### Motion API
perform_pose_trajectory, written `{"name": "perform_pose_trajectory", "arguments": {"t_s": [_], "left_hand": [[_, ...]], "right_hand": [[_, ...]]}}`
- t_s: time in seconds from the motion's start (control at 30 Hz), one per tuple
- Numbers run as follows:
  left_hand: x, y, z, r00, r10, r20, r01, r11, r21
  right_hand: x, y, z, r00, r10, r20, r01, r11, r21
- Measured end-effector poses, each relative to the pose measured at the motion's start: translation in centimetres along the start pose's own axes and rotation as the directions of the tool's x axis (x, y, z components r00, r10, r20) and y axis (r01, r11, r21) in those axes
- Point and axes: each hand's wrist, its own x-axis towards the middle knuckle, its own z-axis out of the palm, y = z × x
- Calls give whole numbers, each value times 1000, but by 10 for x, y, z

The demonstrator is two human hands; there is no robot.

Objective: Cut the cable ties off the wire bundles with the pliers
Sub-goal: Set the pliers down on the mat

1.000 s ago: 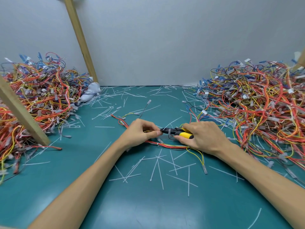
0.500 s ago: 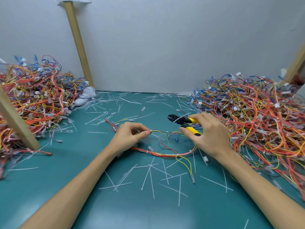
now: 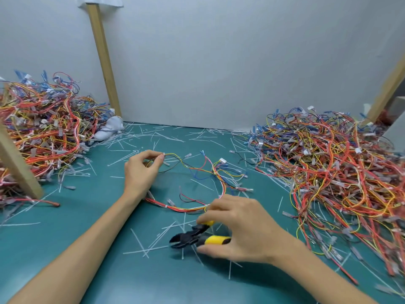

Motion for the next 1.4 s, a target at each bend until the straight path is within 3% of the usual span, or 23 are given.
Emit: {"name": "perform_pose_trajectory", "arguments": {"t_s": [0.17,0.3,0.43,0.5,0.57,0.67,0.77,0.83,1.0,1.07,1.17,1.23,1.33,1.4], "left_hand": [[4,-10,3,996,-88,9,89,993,-77],[2,-8,5,999,-46,19,47,998,-46],[-2,-4,6,999,-19,50,21,999,-38],[-3,-3,4,998,-18,62,21,999,-37],[-3,-1,3,997,-22,67,24,999,-33],[-5,1,3,997,-22,72,23,1000,-10],[-6,5,3,998,-4,63,2,1000,27],[-7,8,3,999,23,44,-24,1000,20],[-12,17,8,995,100,-31,-100,995,-3],[-14,22,10,986,161,-55,-160,987,11],[-15,26,9,974,219,-60,-218,976,25],[-14,26,10,985,171,8,-171,985,13],[-19,34,14,960,27,278,43,969,-244],[-25,40,18,909,66,412,76,945,-319]], "right_hand": [[1,-32,33,993,-56,-100,41,989,-144],[-4,-38,44,992,70,-101,-80,991,-107],[8,-29,35,947,195,-256,-176,980,98],[23,-10,24,908,296,-297,-281,955,94],[41,19,12,869,444,-220,-440,895,68],[66,60,2,746,665,-45,-666,744,-52],[83,81,2,628,768,126,-762,640,-97],[91,87,2,611,761,218,-765,638,-85],[106,97,-6,645,668,371,-711,703,-30],[108,100,-9,660,641,392,-725,681,107],[110,105,-20,713,630,308,-690,551,469],[113,108,-31,728,643,239,-595,419,686],[121,108,-54,699,691,185,-430,199,881],[126,107,-69,694,705,146,-285,83,955]]}}
